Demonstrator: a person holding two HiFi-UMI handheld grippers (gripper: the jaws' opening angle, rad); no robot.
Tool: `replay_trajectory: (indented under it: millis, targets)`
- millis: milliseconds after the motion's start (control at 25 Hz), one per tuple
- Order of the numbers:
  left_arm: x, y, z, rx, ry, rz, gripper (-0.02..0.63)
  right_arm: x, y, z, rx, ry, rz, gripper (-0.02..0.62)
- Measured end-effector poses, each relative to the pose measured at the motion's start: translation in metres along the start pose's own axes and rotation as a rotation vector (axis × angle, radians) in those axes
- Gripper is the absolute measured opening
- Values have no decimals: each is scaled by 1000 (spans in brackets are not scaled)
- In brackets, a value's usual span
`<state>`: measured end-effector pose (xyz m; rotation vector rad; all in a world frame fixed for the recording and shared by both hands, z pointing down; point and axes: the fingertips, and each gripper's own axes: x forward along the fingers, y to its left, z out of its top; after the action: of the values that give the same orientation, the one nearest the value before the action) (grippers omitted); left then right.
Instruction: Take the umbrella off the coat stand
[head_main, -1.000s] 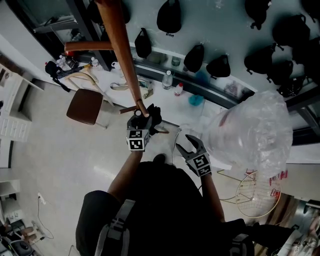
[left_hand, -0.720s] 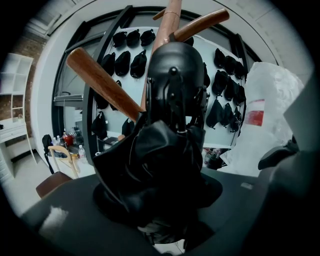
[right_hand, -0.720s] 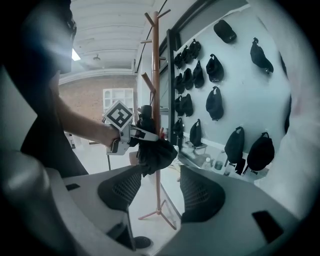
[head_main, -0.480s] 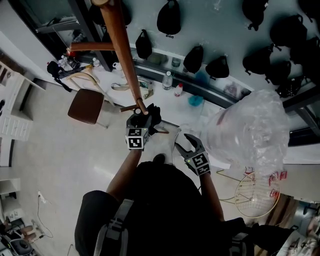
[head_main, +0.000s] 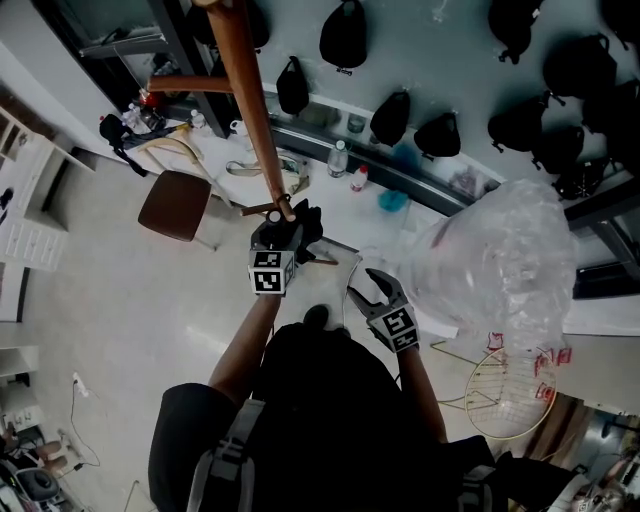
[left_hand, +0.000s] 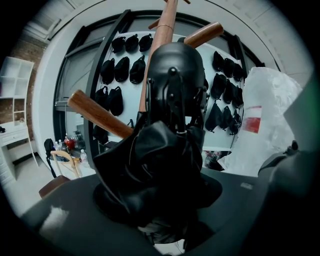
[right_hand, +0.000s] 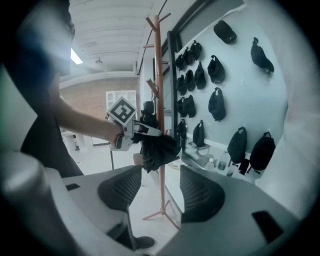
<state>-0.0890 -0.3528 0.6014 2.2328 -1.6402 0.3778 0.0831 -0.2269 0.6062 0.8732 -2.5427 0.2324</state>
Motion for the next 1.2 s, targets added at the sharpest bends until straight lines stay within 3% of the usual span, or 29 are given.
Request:
replay_trajectory:
  millis: [840, 1200]
  targets:
    - [-44, -36, 19, -23, -74, 5, 254, -29, 18, -18, -57, -14, 57, 219]
    - [-64, -55, 12, -10, -64, 10, 255, -43, 21, -25, -74, -19, 73, 219]
